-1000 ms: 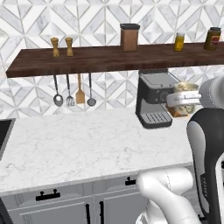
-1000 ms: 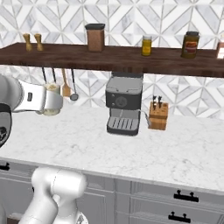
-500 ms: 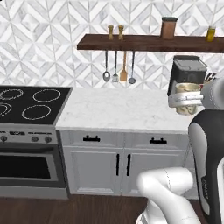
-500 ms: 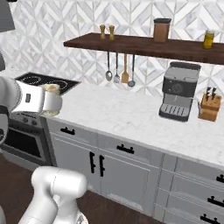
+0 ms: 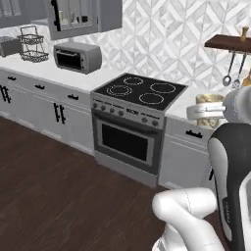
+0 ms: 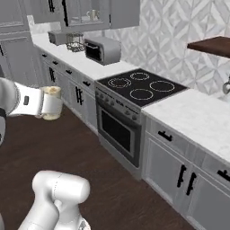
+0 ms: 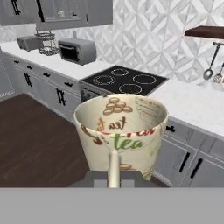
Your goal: Gather all objects into one cabinet and sort the glasses and bowls to opposite sides.
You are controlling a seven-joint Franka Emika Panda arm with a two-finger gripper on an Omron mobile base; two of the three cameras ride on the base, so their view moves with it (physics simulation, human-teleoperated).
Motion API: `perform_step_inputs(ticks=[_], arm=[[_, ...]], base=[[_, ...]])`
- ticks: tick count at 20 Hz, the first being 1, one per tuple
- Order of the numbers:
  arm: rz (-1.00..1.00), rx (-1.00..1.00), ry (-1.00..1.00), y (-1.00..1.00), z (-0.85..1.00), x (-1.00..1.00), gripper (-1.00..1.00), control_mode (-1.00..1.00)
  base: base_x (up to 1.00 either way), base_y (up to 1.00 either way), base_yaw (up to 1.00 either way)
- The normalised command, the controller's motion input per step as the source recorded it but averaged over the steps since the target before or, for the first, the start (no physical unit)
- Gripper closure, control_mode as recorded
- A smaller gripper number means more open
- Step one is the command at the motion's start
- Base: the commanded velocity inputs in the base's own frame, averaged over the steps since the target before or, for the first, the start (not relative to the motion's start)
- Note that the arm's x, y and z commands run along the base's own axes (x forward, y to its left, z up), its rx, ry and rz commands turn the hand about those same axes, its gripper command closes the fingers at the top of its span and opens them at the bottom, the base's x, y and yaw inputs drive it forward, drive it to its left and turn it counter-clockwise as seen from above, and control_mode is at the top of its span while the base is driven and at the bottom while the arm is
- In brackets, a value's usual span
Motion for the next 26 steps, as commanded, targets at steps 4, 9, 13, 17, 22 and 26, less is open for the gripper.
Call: perform_step_inputs(ticks=[4,9,13,17,22,26], arm=[[0.0,0.0,0.0,0.0,0.0,0.0,1.0,1.0],[0.0,0.0,0.0,0.0,0.0,0.0,1.0,1.0],[0.0,0.0,0.0,0.0,0.0,0.0,1.0,1.0],[0.0,0.0,0.0,0.0,0.0,0.0,1.0,1.0],[0.0,0.0,0.0,0.0,0.0,0.0,1.0,1.0],[0.0,0.0,0.0,0.0,0.0,0.0,1.0,1.0]], base=[[0.04,0.76,0.77],[0.9,0.36,0.51],[1.0,0.24,0.3],[1.0,0.39,0.2],[1.0,0.31,0.15],[1.0,0.37,0.03]])
